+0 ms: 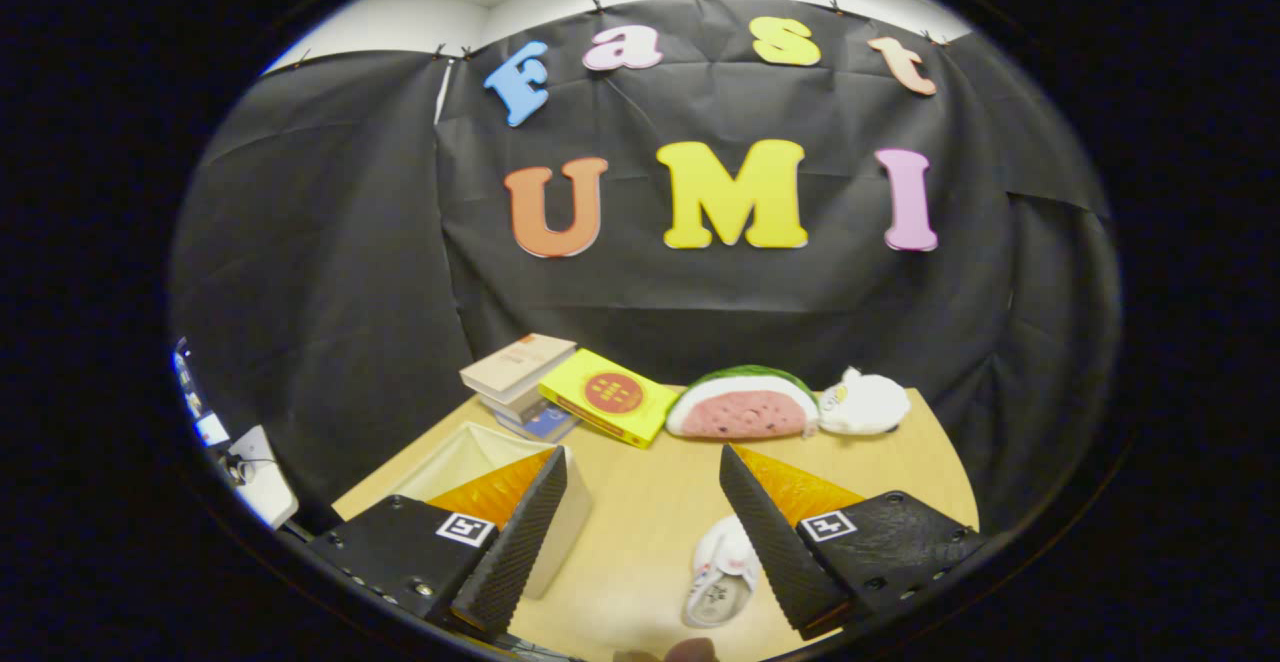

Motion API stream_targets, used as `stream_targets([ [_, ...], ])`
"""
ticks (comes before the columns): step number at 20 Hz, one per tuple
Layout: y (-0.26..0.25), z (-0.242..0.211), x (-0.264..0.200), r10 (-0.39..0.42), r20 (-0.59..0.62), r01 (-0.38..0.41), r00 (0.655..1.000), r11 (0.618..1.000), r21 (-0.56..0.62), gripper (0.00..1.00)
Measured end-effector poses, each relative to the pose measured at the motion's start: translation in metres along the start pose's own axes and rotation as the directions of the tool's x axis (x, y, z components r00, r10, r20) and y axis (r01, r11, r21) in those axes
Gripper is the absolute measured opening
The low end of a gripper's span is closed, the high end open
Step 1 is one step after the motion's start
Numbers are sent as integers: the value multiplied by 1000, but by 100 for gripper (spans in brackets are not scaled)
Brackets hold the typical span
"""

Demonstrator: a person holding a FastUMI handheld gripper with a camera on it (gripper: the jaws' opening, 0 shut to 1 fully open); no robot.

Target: Open the storage box then place both shoes into the box .Put the left shoe in first, then the right shoe, with the right side of both shoes facing outward in a uniform manner.

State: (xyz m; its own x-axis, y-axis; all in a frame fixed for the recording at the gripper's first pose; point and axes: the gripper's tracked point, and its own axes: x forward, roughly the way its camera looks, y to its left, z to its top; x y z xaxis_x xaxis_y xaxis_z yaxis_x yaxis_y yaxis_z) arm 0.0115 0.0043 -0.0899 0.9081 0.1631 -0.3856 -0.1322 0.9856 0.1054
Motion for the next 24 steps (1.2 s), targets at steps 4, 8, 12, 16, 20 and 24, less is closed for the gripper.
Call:
stream_targets([
  [4, -80, -66, -1, -91, -110, 98, 990, 993, 61, 95],
  [8, -109, -152, 19, -83, -257, 112, 963, 988, 102, 95],
  [12, -107, -219, 57, -35, -371, 79, 928, 991, 105, 95],
  [16, -105, -243, 92, 10, -414, 45, 910, 991, 124, 95],
  [20, -96, -252, 124, 39, -438, 22, 898, 991, 133, 86],
  [24, -94, -260, 133, 40, -473, 54, 880, 982, 184, 40],
])
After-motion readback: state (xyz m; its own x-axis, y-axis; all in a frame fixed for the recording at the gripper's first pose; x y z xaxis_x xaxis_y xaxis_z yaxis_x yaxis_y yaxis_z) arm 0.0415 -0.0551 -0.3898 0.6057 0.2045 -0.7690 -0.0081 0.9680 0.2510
